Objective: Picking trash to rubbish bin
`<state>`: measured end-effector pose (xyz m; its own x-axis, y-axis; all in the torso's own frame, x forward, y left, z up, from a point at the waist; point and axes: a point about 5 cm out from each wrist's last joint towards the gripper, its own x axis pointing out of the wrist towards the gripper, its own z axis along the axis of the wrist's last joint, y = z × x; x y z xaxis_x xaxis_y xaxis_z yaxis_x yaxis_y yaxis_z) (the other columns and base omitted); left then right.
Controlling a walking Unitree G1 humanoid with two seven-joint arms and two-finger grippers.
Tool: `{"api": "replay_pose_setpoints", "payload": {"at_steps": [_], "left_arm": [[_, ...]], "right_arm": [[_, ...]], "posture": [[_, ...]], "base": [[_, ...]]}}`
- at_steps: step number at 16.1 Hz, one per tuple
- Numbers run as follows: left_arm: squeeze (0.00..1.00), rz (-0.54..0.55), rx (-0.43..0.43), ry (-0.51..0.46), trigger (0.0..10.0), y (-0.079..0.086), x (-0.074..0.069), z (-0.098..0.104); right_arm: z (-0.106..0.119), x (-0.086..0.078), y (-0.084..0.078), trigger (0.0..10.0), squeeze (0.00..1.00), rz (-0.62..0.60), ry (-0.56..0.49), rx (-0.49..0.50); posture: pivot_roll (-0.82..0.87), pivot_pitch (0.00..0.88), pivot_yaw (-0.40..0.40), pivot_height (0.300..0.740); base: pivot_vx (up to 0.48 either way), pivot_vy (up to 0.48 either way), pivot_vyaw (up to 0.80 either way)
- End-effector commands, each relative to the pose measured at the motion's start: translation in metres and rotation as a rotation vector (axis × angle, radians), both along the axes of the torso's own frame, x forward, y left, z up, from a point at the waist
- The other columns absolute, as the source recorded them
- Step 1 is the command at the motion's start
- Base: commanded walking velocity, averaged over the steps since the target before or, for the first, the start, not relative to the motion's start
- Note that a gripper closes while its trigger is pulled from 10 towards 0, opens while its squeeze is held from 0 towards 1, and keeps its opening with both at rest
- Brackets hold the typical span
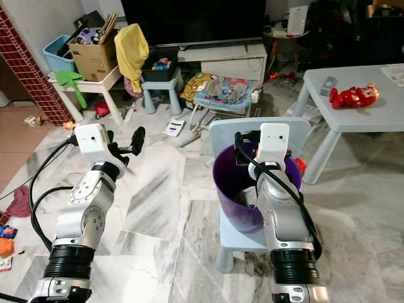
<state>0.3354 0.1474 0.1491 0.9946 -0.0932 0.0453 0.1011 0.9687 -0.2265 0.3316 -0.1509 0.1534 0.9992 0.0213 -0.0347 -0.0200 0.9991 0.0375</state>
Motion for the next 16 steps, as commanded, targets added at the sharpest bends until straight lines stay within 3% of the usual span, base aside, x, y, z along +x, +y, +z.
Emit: {"api": "replay_pose_setpoints", "payload": {"at_steps": [1, 8, 16], "left_arm": [[0.00, 0.003, 0.018, -0.010, 10.0, 0.0019, 0.0028, 0.0035], [0.00, -0.034, 0.002, -0.014, 10.0, -0.0025, 0.0050, 0.0060], [0.00, -0.050, -0.019, -0.001, 10.0, -0.0026, 0.0047, 0.0045]], "right_arm": [[0.0043, -0.0004, 0.0023, 10.0, 0.00, 0.005, -0.023, 0.014], [0.0068, 0.0000, 0.0053, 10.0, 0.00, 0.006, -0.043, 0.030], [0.0062, -0.0008, 0.0084, 10.0, 0.00, 0.014, -0.045, 0.030]], "posture": [[-0.02, 0.000, 0.094, 0.740], [-0.02, 0.000, 0.103, 0.740], [-0.02, 0.000, 0.103, 0.740]], "base": [[0.000, 0.000, -0.67], [0.000, 0.000, -0.66], [0.000, 0.000, 0.00]]}}
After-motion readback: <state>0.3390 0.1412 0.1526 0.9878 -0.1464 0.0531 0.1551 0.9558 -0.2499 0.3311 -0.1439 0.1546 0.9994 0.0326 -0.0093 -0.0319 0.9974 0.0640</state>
